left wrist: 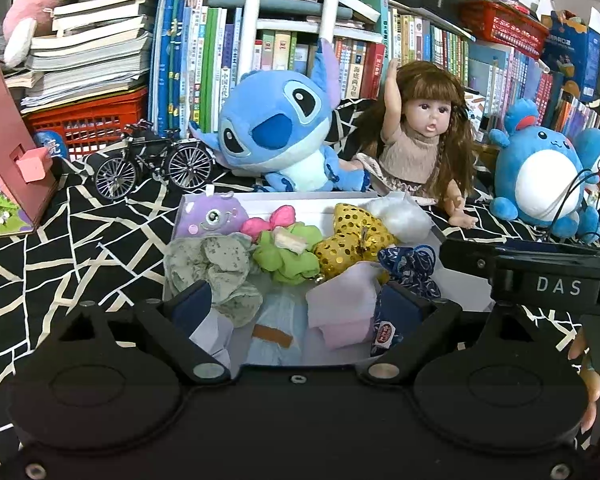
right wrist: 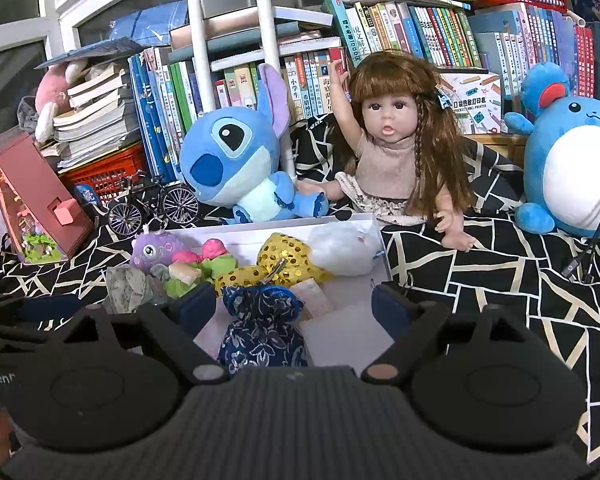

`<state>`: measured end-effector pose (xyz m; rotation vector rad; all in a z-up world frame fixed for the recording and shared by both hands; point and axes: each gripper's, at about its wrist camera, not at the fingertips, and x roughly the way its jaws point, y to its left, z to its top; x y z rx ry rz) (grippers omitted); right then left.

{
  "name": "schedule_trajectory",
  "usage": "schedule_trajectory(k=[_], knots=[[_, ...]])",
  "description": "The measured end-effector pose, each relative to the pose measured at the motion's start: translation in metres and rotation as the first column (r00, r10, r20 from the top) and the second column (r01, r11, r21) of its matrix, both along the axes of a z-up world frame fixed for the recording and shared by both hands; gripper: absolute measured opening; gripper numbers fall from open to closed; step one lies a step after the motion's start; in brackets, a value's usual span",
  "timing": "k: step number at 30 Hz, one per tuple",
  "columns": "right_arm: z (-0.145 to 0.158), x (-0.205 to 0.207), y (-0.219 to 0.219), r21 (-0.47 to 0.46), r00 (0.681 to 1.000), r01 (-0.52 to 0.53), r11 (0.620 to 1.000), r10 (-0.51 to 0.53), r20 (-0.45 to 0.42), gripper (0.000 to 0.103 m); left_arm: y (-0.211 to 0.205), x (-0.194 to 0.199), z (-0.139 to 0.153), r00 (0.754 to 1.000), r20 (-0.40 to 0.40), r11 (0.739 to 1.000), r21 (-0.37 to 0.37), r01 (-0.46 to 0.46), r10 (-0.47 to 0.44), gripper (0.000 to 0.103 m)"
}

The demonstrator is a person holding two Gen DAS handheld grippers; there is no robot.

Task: Organize soft objects

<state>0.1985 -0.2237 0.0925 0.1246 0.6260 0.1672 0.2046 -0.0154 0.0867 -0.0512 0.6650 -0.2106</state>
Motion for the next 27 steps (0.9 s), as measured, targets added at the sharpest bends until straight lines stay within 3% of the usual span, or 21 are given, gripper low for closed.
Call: schedule_trajectory(k=[27], knots=[[-0.005, -0.036, -0.002, -0.028, 0.999, 0.0, 1.0, 0.001, 0.046, 0.096, 0.02, -0.037, -0.009, 0.998, 0.038, 0.998, -0.018, -0.056, 0.056, 0.092]])
